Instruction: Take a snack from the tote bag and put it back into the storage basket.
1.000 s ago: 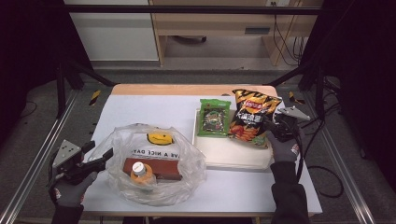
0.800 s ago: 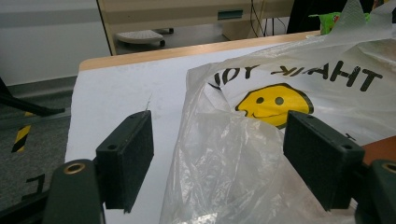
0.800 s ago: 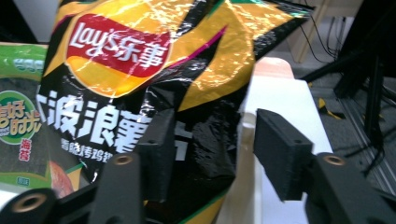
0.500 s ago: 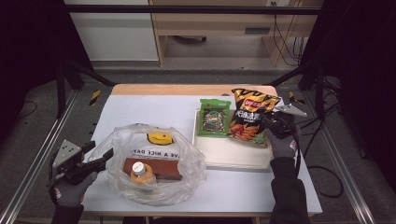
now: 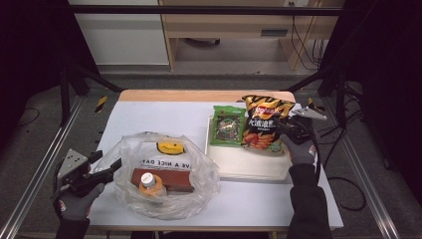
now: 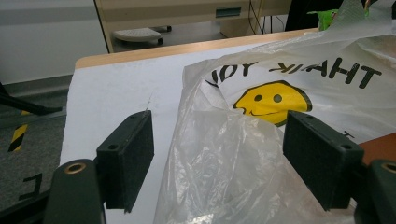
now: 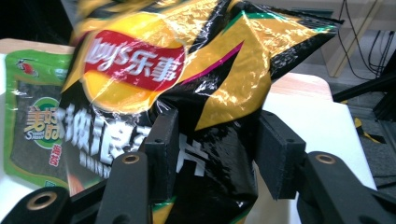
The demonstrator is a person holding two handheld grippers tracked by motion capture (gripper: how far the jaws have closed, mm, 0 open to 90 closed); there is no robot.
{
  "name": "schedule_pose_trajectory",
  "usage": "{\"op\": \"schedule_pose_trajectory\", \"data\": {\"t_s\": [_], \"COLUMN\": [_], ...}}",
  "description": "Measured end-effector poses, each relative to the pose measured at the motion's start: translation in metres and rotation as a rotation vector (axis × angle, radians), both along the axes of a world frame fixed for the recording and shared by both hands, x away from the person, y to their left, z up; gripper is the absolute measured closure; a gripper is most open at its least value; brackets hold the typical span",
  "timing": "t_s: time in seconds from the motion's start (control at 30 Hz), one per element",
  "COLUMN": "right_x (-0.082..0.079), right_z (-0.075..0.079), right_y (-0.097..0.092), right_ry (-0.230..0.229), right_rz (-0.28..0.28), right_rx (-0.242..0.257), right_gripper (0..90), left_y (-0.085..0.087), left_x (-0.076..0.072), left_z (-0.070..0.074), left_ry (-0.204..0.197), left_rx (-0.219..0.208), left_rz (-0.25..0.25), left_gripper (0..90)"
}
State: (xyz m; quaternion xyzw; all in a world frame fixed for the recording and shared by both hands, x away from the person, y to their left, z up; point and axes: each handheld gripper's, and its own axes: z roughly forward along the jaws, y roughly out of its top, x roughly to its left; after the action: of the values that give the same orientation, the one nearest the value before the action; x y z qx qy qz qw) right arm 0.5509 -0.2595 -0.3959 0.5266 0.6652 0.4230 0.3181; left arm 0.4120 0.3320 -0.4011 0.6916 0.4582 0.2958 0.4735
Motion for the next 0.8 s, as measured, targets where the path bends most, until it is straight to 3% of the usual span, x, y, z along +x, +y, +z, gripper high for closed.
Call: {"op": "schedule_pose_trajectory", "data": {"t_s": [0.2,0.37,0.53,0.67,0.8], "right_x": [0.004,-0.005,-0.023,-0.044,-0.068], "right_z": [-0.003,0.004,0.016,0.025,0.029], "right_y": [0.001,-0.003,-0.003,0.002,0.008], "right_ry": [-0.002,-0.019,-0.054,-0.08,-0.118], "right_rz": [-0.037,-0.039,-0.018,0.028,0.082], "right_rx": [-0.007,-0.007,0.009,0.01,0.047], "right_gripper": [50.7,48.4,47.5,47.5,48.0], "left_y": [0.001,0.001,0.002,0.003,0.002], "left_x": [-0.001,-0.001,-0.004,-0.007,-0.01], "left_z": [0.001,0.002,0.005,0.009,0.012], "left_ry": [-0.002,-0.006,-0.018,-0.032,-0.039], "left_rx": [-0.001,-0.006,-0.014,-0.02,-0.025], "left_rz": [0.001,0.002,0.003,0.0,-0.005], "left_gripper": [24.3,24.3,24.6,25.5,27.6]}}
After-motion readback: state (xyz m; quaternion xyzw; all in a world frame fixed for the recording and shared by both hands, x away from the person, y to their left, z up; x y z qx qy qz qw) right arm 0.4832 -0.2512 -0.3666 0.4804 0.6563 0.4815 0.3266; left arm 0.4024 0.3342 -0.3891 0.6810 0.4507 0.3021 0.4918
